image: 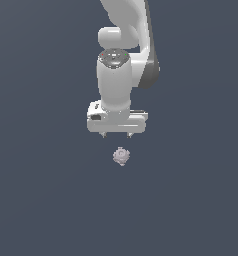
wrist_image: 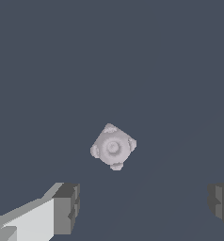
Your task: Pick up the object and move it to a goal position.
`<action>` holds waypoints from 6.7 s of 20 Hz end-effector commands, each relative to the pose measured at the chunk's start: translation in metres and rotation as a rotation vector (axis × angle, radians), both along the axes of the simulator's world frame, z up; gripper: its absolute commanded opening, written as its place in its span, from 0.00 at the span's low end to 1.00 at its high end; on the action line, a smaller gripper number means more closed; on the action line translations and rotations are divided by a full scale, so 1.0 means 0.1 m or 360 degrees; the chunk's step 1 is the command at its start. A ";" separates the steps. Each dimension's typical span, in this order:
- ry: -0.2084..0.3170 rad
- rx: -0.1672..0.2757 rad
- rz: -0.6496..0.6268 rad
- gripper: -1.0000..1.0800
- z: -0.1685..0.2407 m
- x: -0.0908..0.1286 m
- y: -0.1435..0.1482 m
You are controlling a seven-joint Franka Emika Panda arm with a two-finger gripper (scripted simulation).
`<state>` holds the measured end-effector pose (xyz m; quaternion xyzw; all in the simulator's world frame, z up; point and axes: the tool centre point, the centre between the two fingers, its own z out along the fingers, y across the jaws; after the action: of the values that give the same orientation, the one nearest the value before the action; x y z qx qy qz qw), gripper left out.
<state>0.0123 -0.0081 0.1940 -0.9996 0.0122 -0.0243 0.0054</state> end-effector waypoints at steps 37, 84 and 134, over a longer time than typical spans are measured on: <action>0.0061 0.0031 -0.0533 0.96 -0.61 0.06 0.27; 0.0080 0.0007 -0.0944 0.00 -1.55 0.08 0.19; 0.0081 0.0008 -0.0946 0.00 1.24 -1.48 -1.90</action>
<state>-0.1339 -0.1952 0.3142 -0.9523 0.3050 -0.0004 0.0006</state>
